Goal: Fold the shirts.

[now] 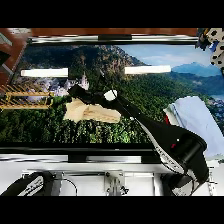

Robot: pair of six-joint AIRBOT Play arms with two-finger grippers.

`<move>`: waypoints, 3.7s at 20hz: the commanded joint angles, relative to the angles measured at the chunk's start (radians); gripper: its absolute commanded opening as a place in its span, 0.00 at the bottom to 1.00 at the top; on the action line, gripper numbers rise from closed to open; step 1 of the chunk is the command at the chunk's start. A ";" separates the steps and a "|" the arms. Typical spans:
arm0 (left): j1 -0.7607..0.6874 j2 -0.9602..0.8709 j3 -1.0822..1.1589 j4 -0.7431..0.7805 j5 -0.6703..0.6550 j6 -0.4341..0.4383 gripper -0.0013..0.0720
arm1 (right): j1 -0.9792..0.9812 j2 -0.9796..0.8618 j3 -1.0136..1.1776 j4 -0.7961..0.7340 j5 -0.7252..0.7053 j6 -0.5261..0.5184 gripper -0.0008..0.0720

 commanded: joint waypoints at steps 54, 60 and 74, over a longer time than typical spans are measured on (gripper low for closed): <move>-0.039 -0.003 -0.011 0.000 -0.066 0.116 0.07 | -1.125 0.505 0.376 -0.580 0.893 0.436 0.10; -0.039 -0.003 -0.111 0.000 -0.065 0.115 0.07 | -1.125 0.446 0.376 -0.381 0.639 0.385 0.10; -0.039 0.001 -0.131 0.000 -0.063 0.115 0.07 | -1.340 0.448 0.376 -0.803 1.189 0.554 0.10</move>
